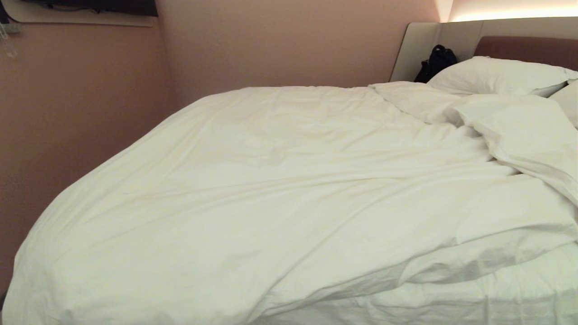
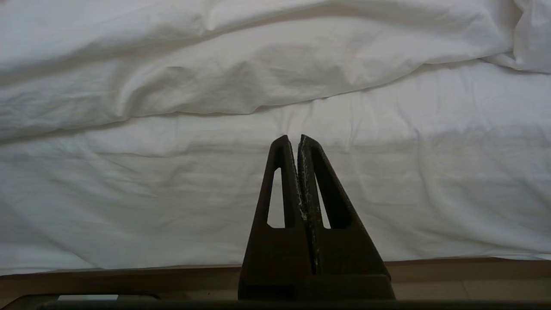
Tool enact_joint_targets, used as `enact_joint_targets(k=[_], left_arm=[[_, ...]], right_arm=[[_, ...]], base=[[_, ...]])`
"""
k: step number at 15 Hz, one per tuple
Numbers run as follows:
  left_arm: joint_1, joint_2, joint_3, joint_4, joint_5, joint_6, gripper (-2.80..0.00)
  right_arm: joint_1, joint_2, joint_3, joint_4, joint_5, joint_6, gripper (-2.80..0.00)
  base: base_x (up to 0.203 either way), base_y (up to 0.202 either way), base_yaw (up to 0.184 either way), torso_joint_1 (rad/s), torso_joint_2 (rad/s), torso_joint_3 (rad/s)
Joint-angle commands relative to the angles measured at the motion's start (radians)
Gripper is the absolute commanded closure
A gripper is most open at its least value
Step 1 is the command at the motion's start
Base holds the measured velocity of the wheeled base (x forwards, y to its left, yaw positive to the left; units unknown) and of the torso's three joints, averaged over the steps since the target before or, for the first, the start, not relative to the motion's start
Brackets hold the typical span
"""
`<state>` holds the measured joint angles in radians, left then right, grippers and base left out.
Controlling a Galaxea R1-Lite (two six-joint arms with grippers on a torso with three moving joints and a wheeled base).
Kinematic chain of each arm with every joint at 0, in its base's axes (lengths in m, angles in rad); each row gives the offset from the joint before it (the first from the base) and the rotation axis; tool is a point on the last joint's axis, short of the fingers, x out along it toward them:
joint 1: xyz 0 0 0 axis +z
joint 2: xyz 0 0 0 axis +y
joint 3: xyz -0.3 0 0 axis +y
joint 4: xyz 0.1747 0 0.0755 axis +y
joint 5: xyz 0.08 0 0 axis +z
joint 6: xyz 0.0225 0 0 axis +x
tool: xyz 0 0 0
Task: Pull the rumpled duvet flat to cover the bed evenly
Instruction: Hold the folded corner of the quilt
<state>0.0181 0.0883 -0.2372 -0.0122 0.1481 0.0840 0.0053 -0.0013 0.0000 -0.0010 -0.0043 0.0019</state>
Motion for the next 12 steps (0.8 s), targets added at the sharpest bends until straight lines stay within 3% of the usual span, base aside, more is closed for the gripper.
enact_joint_targets(k=[1,4,12], left_arm=[[-0.001,-0.087,0.077,0.012,-0.004,0.021,0.00],[-0.001,-0.088,0.114,0.012,-0.059,0.011,0.00],[-0.003,-0.087,0.237,0.012,-0.120,-0.121,0.00]], right_arm=[[0.001,0.001,0.000,-0.001,0.000,0.000,0.00],[0.001,0.001,0.000,-0.001,0.000,0.000,0.00],[0.001,0.001,0.000,-0.001,0.000,0.000,0.00]], base=[[0.000,0.000,0.000,0.000,0.00,0.000],[0.000,0.000,0.000,0.000,0.00,0.000],[0.000,0.000,0.000,0.000,0.00,0.000]])
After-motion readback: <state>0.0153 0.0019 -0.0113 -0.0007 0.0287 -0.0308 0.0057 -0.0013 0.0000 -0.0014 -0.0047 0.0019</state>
